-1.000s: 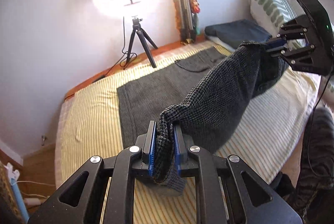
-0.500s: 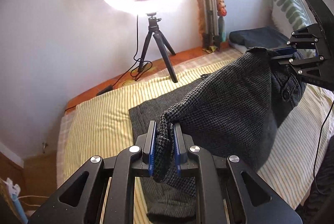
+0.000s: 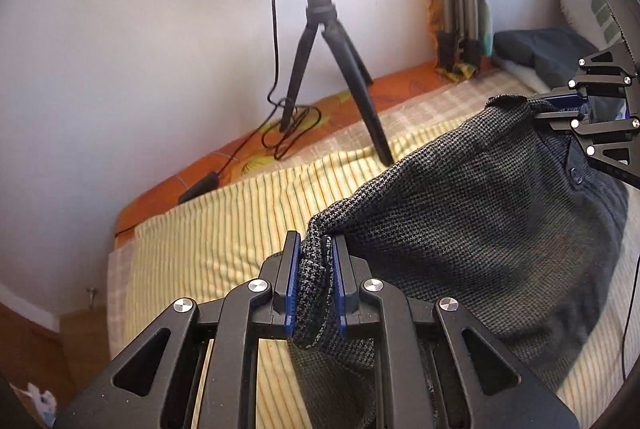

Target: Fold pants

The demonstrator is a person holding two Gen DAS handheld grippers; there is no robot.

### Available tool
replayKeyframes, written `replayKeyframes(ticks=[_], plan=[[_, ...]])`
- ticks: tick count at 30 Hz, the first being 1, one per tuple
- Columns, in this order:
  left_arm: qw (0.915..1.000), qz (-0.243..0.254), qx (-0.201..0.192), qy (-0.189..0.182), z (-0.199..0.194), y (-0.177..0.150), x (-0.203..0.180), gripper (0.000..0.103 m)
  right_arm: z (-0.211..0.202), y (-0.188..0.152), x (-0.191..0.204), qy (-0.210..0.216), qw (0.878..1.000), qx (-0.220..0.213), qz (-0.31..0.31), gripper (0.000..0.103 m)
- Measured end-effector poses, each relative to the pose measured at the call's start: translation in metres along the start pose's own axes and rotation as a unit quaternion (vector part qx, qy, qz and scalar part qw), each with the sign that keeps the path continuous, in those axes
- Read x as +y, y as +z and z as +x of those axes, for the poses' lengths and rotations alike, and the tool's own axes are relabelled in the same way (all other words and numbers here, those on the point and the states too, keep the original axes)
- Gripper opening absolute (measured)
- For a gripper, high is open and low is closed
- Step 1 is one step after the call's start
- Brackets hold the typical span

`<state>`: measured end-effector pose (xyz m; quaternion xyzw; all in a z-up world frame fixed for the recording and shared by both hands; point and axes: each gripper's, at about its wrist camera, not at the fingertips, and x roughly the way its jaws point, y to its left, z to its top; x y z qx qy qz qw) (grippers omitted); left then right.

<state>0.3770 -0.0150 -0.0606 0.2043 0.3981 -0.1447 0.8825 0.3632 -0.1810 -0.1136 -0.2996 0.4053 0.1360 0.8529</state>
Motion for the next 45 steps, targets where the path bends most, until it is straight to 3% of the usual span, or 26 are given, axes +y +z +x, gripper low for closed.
replayKeyframes(ticks=[4, 8, 9, 15, 16, 18, 20, 23, 25, 27, 33, 41, 45], plan=[[0.9999, 0.002, 0.016, 0.001, 0.022, -0.006, -0.001, 0.019, 0.026, -0.001, 0.002, 0.002, 1.0, 0.015, -0.004, 0.014], [0.9995, -0.016, 0.019, 0.019, 0.027, -0.009, 0.011, 0.05, 0.043, -0.001, 0.0, 0.001, 1.0, 0.024, -0.002, 0.014], [0.9992, -0.025, 0.016, 0.026, 0.026, -0.009, 0.017, 0.053, 0.047, 0.0, -0.001, -0.001, 1.0, 0.025, 0.0, 0.014], [0.9957, -0.083, -0.005, 0.042, -0.002, -0.022, 0.048, 0.053, 0.06, 0.0, -0.01, 0.005, 0.999, 0.033, 0.034, 0.016], [0.9956, -0.083, -0.008, 0.042, -0.011, -0.028, 0.05, 0.053, 0.058, 0.0, -0.013, 0.003, 0.999, 0.031, 0.04, 0.019], [0.9956, -0.077, -0.01, 0.051, -0.024, -0.04, 0.047, 0.053, 0.046, -0.002, -0.018, -0.016, 0.998, 0.018, 0.054, 0.047], [0.9961, -0.073, -0.011, 0.049, -0.034, -0.051, 0.041, 0.053, 0.029, -0.008, -0.026, -0.022, 0.997, 0.001, 0.075, 0.057], [0.9963, -0.073, -0.02, 0.04, -0.052, -0.066, 0.027, 0.053, -0.005, -0.028, -0.039, 0.002, 0.991, -0.016, 0.13, 0.06], [0.9964, -0.075, -0.028, 0.029, -0.061, -0.072, 0.018, 0.053, -0.025, -0.045, -0.042, 0.005, 0.987, -0.024, 0.157, 0.071], [0.9962, -0.077, -0.039, 0.012, -0.072, -0.078, 0.006, 0.053, -0.047, -0.073, -0.046, 0.002, 0.979, -0.027, 0.202, 0.085], [0.9946, -0.075, -0.059, -0.04, -0.088, -0.091, -0.037, 0.053, -0.074, -0.157, -0.056, 0.023, 0.938, -0.004, 0.347, 0.092], [0.9943, -0.055, -0.044, -0.081, -0.066, -0.099, -0.088, 0.053, -0.049, -0.223, -0.061, 0.143, 0.843, 0.016, 0.518, 0.092], [0.9942, -0.044, -0.012, -0.097, -0.044, -0.11, -0.1, 0.053, -0.034, -0.226, -0.055, 0.188, 0.814, 0.007, 0.55, 0.092]])
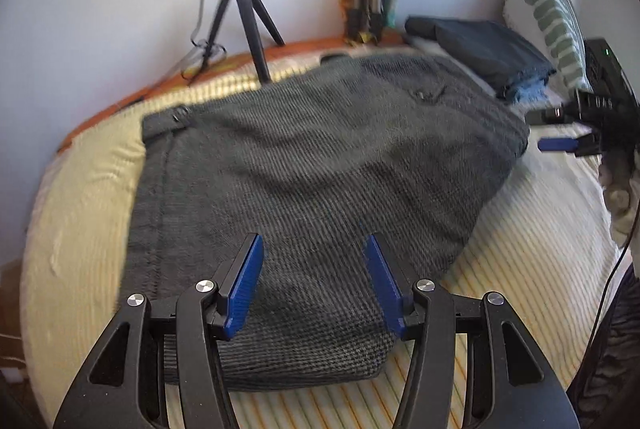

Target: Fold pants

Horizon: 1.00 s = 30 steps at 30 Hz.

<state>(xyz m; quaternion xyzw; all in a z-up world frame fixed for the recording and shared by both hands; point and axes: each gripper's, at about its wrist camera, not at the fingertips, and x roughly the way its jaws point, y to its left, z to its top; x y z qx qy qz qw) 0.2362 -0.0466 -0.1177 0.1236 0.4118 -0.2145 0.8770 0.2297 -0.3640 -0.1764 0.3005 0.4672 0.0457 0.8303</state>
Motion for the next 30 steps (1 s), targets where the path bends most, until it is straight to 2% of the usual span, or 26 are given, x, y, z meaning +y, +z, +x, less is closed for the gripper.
replayKeyframes(ticks=[4, 10, 11, 12, 14, 16, 17, 19, 23, 26, 27, 28, 30], plan=[[0.9991, 0.033, 0.025, 0.011, 0.02, -0.015, -0.007, 0.053, 0.017, 0.0, -0.001, 0.044, 0.998, 0.006, 0.039, 0.092], [0.999, 0.038, 0.024, 0.01, 0.019, -0.014, -0.007, 0.054, 0.027, 0.009, -0.005, 0.053, 0.995, -0.034, 0.079, 0.09], [0.9989, 0.04, 0.024, 0.011, 0.019, -0.014, -0.008, 0.054, 0.027, 0.01, -0.006, 0.049, 0.995, -0.04, 0.081, 0.075], [0.9987, 0.042, 0.025, 0.013, 0.019, -0.014, -0.009, 0.053, 0.03, 0.012, -0.005, 0.043, 0.995, -0.037, 0.077, 0.051], [0.9985, 0.045, 0.026, 0.013, 0.019, -0.014, -0.01, 0.053, 0.03, 0.013, 0.005, 0.034, 0.998, -0.038, 0.045, 0.029], [0.9987, 0.041, 0.031, 0.01, 0.02, -0.013, -0.008, 0.053, 0.018, 0.016, 0.022, 0.011, 0.998, -0.063, -0.009, 0.015], [0.9987, 0.037, 0.032, 0.009, 0.019, -0.011, -0.007, 0.053, 0.012, 0.018, 0.03, 0.003, 0.997, -0.075, -0.033, 0.014], [0.9994, 0.023, 0.021, 0.014, 0.011, -0.004, -0.006, 0.053, 0.002, 0.022, 0.041, -0.012, 0.994, -0.091, -0.061, 0.014], [0.9995, 0.005, -0.025, 0.019, -0.006, 0.024, -0.013, 0.053, 0.011, 0.024, 0.032, -0.022, 0.995, -0.082, -0.056, 0.014], [0.9989, -0.009, -0.038, 0.026, 0.004, 0.046, -0.019, 0.053, 0.021, 0.021, 0.022, -0.004, 0.998, -0.06, -0.034, 0.015], [0.9989, -0.01, -0.039, 0.025, 0.01, 0.05, -0.024, 0.053, 0.021, 0.021, 0.019, 0.001, 0.998, -0.058, -0.029, 0.019], [0.9988, -0.007, -0.036, 0.032, 0.021, 0.055, -0.032, 0.053, 0.019, 0.021, 0.018, 0.004, 0.998, -0.057, -0.026, 0.024], [0.9987, -0.005, -0.028, 0.043, 0.036, 0.057, -0.039, 0.053, 0.012, 0.018, 0.014, 0.01, 0.998, -0.068, -0.014, 0.066]])
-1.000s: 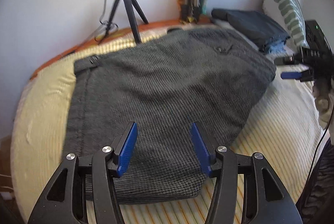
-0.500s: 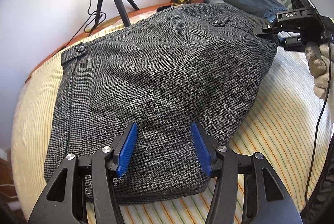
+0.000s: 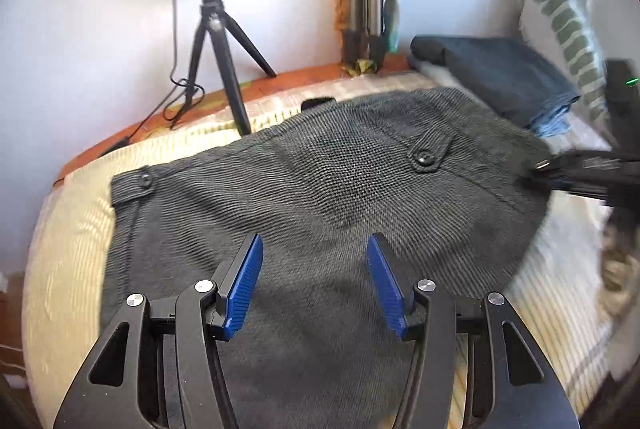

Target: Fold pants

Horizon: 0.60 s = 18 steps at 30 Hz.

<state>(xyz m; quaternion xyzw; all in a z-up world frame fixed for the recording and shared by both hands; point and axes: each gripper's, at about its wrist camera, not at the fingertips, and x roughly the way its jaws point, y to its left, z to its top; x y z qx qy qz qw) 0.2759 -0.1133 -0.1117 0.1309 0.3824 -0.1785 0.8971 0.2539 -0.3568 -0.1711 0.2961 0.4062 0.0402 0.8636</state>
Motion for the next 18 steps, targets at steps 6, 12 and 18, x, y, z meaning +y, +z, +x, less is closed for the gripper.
replayKeyframes(ticks=[6, 12, 18], plan=[[0.999, 0.013, 0.037, 0.023, 0.042, -0.014, -0.013, 0.054, -0.003, -0.01, -0.028, 0.053, 0.995, 0.013, 0.086, 0.078], [0.9992, 0.012, 0.032, 0.021, 0.04, -0.015, -0.013, 0.054, 0.016, -0.016, -0.028, 0.081, 0.991, 0.007, 0.107, 0.078], [0.9997, -0.009, 0.017, 0.017, 0.018, -0.023, -0.014, 0.054, 0.026, -0.012, -0.01, 0.044, 0.997, -0.009, 0.065, 0.041]])
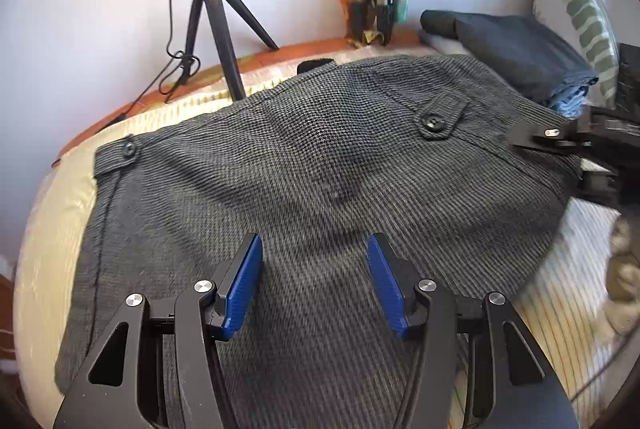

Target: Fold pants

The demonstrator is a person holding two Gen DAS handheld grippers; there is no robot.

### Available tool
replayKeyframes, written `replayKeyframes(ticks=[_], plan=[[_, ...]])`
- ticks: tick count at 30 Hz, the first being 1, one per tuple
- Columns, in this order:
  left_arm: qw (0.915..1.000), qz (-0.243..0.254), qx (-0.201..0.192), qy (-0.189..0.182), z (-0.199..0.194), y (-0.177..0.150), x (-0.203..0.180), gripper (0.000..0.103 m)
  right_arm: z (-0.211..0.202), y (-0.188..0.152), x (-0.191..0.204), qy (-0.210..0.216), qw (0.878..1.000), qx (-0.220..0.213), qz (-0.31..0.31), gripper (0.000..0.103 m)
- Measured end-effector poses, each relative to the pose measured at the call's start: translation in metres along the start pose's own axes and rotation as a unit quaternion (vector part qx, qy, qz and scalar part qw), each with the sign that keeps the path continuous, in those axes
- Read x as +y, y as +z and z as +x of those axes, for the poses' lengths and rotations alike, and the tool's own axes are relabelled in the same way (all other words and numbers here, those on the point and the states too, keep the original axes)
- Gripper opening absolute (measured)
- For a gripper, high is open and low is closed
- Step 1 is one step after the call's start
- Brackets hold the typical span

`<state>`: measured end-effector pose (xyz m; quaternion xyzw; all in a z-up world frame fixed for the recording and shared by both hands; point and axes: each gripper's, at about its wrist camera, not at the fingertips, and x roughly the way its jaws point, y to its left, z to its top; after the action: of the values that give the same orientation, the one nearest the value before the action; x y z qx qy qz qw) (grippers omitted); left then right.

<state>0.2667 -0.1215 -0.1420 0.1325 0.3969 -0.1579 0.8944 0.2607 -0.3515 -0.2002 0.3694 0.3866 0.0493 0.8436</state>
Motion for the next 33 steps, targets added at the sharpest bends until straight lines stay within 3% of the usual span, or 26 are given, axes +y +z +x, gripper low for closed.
replayKeyframes(ticks=[2, 6, 13, 18, 21, 27, 33], plan=[[1.0, -0.002, -0.004, -0.004, -0.007, -0.009, 0.001, 0.054, -0.001, 0.004, 0.0, -0.005, 1.0, -0.004, -0.001, 0.026], [0.9998, 0.017, -0.004, 0.004, -0.001, -0.023, -0.004, 0.055, -0.005, 0.006, 0.018, -0.03, 0.998, -0.013, -0.044, 0.018], [0.9997, -0.019, -0.007, -0.016, -0.023, -0.017, 0.022, 0.055, -0.026, 0.006, 0.07, -0.066, 0.984, -0.049, -0.158, 0.014], [0.9958, -0.085, -0.029, -0.019, -0.057, -0.014, 0.077, 0.055, -0.035, -0.001, 0.103, -0.08, 0.968, -0.061, -0.23, 0.013], [0.9924, -0.113, -0.048, 0.006, -0.079, -0.016, 0.117, 0.055, -0.037, -0.009, 0.125, -0.089, 0.955, -0.066, -0.275, 0.014], [0.9763, -0.201, -0.071, 0.035, -0.112, -0.034, 0.195, 0.055, -0.037, -0.023, 0.173, -0.091, 0.933, -0.065, -0.343, 0.014], [0.9683, -0.231, -0.086, 0.043, -0.132, -0.047, 0.228, 0.055, -0.027, -0.04, 0.223, -0.081, 0.915, -0.057, -0.392, 0.013]])
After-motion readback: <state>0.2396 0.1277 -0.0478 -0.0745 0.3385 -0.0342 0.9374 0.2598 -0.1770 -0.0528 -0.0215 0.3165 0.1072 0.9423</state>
